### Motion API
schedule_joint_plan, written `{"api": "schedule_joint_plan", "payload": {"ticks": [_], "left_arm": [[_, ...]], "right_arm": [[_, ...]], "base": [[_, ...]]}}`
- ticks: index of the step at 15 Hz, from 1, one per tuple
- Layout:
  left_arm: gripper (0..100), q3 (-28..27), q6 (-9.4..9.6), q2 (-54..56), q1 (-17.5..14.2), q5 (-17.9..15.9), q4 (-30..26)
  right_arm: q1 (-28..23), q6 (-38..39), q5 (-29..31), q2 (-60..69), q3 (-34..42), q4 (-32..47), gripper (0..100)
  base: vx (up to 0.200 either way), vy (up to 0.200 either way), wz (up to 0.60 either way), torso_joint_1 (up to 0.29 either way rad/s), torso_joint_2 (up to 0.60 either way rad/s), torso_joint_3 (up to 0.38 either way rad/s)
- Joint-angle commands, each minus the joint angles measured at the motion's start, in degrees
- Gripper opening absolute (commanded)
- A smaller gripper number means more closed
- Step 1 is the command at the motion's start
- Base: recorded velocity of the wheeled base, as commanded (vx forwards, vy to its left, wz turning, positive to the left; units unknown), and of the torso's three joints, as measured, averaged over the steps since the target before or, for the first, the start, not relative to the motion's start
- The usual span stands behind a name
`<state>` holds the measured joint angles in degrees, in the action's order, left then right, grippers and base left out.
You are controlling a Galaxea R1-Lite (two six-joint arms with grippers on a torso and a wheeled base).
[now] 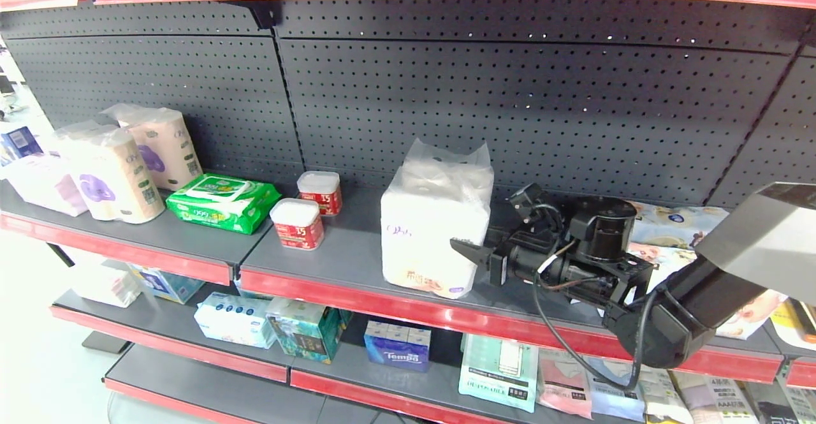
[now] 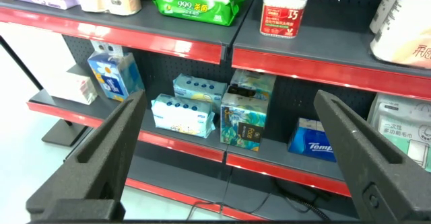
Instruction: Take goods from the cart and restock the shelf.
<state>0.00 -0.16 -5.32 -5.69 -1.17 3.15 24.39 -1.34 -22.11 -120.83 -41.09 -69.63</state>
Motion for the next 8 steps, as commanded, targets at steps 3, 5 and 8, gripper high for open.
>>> {"api": "schedule_joint_plan", "payload": {"ticks": [3,5,8], "left_arm": [[100,0.0,-0.02,0.0,0.0,-0.1,0.0],[100,0.0,-0.02,0.0,0.0,-0.1,0.0],[100,0.0,-0.02,0.0,0.0,-0.1,0.0]], "right_arm": [[0.0,-0.2,0.0,0.6,0.2,0.1,0],[0.2,-0.6,0.0,0.6,0.5,0.0,0],[0.6,-1.0,0.0,0.8,1.5,0.1,0]], "base": [[0.0,0.0,0.0,0.0,0.0,0.0],[0.0,0.0,0.0,0.0,0.0,0.0],[0.0,0.0,0.0,0.0,0.0,0.0]]}}
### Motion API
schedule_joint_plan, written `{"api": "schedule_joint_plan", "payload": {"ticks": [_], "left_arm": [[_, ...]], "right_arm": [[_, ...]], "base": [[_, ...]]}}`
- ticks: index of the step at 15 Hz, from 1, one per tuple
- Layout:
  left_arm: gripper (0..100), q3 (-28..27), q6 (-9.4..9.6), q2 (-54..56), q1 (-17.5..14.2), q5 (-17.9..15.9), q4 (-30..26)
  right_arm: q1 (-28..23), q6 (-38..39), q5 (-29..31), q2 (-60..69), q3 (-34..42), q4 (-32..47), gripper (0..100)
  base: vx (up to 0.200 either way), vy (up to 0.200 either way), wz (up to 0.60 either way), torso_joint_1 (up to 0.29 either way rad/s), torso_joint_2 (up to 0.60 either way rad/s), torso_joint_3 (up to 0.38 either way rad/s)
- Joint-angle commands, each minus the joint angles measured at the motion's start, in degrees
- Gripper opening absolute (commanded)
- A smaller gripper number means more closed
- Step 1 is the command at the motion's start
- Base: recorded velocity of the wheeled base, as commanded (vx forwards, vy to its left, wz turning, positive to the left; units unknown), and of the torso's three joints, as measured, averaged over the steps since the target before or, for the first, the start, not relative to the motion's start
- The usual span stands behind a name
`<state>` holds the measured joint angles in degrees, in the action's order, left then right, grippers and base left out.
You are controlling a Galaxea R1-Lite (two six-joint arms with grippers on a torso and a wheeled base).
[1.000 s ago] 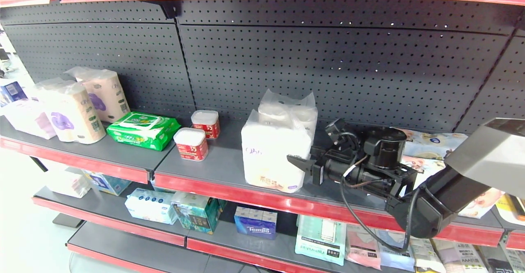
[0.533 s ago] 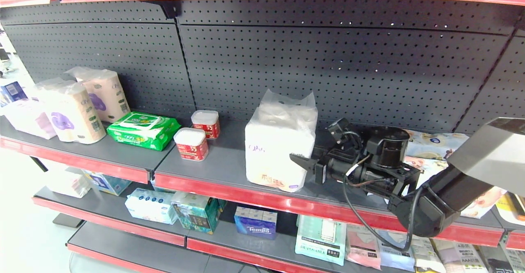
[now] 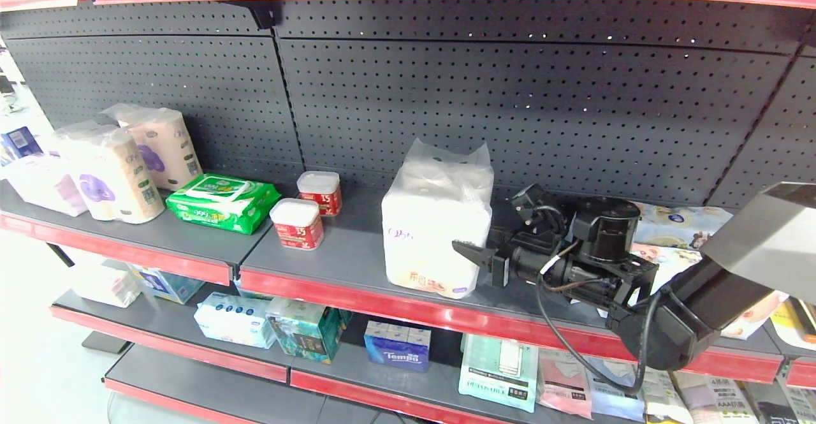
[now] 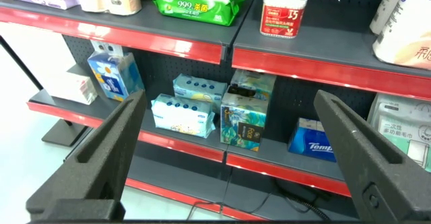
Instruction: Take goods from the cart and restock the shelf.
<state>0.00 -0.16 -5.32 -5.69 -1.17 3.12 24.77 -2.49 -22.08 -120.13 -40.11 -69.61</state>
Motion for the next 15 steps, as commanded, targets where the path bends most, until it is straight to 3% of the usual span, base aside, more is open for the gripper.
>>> {"api": "schedule_joint_plan", "payload": {"ticks": [1,15], "left_arm": [[100,0.0,-0.02,0.0,0.0,-0.1,0.0],[100,0.0,-0.02,0.0,0.0,-0.1,0.0]], "right_arm": [[0.6,0.1,-0.1,0.1,0.9,0.0,0],[0.7,-2.4,0.0,1.6,1.5,0.4,0]], "base": [[0.0,0.0,0.0,0.0,0.0,0.0],[0.0,0.0,0.0,0.0,0.0,0.0]]}}
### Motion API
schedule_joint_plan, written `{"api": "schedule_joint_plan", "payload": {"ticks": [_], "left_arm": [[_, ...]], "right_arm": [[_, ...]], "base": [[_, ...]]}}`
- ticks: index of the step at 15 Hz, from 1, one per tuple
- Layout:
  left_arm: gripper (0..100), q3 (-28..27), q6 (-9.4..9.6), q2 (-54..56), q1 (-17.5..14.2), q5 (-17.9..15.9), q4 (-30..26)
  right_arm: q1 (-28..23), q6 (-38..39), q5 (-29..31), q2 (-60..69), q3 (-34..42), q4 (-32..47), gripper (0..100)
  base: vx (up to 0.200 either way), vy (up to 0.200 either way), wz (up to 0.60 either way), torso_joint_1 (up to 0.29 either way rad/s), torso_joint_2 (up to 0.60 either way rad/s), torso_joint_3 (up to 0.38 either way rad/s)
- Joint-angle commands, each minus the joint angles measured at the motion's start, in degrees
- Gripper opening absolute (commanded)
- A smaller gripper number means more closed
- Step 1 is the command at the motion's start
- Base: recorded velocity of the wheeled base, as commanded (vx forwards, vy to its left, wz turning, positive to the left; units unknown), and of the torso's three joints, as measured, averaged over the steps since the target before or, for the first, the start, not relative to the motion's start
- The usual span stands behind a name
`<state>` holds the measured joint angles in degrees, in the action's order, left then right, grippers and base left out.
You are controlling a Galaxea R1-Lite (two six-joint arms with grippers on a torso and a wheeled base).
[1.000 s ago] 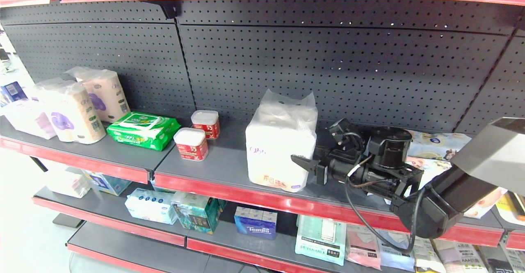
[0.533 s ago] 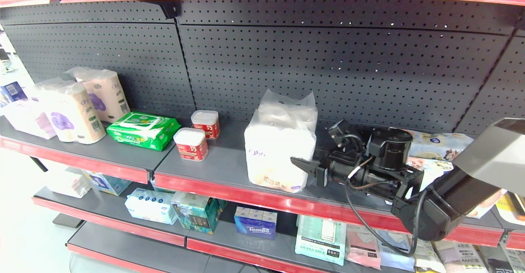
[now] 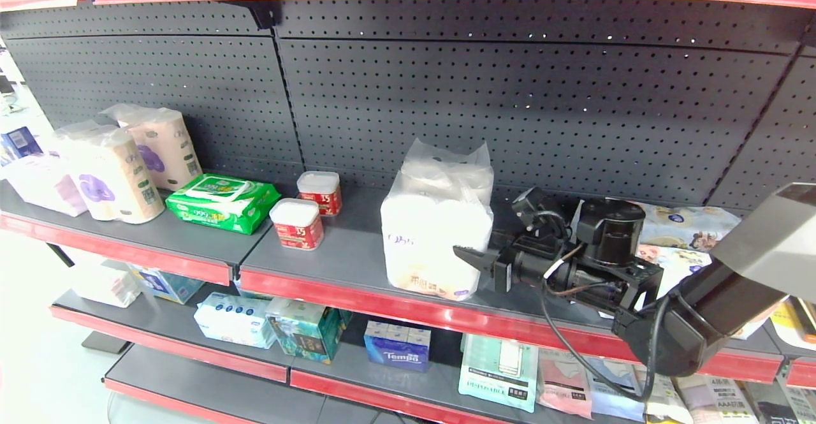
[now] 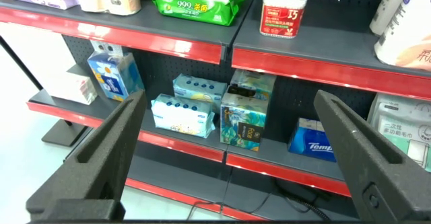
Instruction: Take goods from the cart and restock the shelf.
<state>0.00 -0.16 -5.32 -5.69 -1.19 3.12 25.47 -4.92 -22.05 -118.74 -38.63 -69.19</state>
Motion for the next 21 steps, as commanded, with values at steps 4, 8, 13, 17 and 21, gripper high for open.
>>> {"api": "schedule_joint_plan", "payload": {"ticks": [4,8,13,17,21], "left_arm": [[100,0.0,-0.02,0.0,0.0,0.0,0.0],[100,0.0,0.07,0.0,0.0,0.0,0.0],[100,0.0,-0.02,0.0,0.0,0.1,0.0],[100,0.0,-0.02,0.0,0.0,0.1,0.0],[100,0.0,-0.02,0.0,0.0,0.1,0.0]], "right_arm": [[0.1,-0.1,-0.1,0.5,0.0,-0.1,0],[0.1,-0.3,-0.2,1.2,0.1,0.0,0],[0.5,-0.2,-0.1,1.1,0.4,0.0,0],[0.8,-0.2,0.0,0.7,0.5,0.0,0],[0.7,-0.1,0.0,0.3,0.4,-0.1,0]], "base": [[0.0,0.0,0.0,0.0,0.0,0.0],[0.0,0.0,0.0,0.0,0.0,0.0],[0.0,0.0,0.0,0.0,0.0,0.0],[0.0,0.0,0.0,0.0,0.0,0.0],[0.0,0.0,0.0,0.0,0.0,0.0]]}}
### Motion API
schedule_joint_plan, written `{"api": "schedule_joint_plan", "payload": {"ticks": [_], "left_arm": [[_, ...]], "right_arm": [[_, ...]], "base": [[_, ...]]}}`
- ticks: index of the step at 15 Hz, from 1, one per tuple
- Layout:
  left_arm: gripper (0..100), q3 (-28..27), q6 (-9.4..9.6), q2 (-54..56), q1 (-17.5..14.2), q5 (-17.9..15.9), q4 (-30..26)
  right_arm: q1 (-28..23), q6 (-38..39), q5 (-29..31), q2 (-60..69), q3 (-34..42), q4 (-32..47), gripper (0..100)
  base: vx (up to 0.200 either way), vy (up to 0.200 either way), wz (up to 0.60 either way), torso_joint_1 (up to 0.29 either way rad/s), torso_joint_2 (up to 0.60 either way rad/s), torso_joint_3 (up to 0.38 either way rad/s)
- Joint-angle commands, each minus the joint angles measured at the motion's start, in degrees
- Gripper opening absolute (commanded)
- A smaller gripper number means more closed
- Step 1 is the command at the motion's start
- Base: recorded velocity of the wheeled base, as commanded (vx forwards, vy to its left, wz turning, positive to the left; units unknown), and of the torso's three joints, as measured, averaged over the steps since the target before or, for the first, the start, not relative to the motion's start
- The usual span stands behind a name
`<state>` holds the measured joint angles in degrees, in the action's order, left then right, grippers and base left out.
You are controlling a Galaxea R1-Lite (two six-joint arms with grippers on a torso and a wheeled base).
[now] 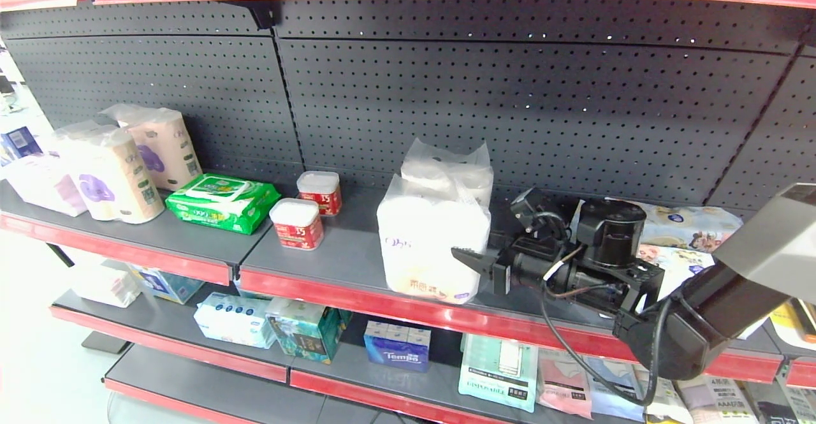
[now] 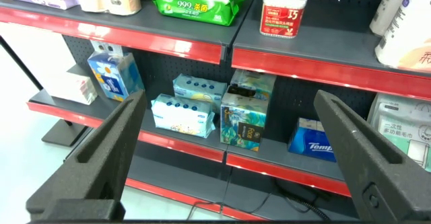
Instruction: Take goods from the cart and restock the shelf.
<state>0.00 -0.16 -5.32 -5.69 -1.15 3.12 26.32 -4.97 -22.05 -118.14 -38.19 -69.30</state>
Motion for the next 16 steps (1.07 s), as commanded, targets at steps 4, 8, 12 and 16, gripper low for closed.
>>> {"api": "schedule_joint_plan", "payload": {"ticks": [4,8,12,16], "left_arm": [[100,0.0,-0.02,0.0,0.0,0.0,0.0],[100,0.0,-0.02,0.0,0.0,0.0,0.0],[100,0.0,-0.02,0.0,0.0,0.0,0.0],[100,0.0,-0.02,0.0,0.0,0.0,0.0]], "right_arm": [[-0.1,0.0,0.0,-0.2,0.0,0.0,0],[-0.1,-0.1,0.0,-0.2,0.0,0.1,100],[-0.1,-0.2,0.3,0.6,0.0,0.3,100],[-0.5,-0.1,0.3,2.3,0.7,0.7,100]], "base": [[0.0,0.0,0.0,0.0,0.0,0.0],[0.0,0.0,0.0,0.0,0.0,0.0],[0.0,0.0,0.0,0.0,0.0,0.0],[0.0,0.0,0.0,0.0,0.0,0.0]]}}
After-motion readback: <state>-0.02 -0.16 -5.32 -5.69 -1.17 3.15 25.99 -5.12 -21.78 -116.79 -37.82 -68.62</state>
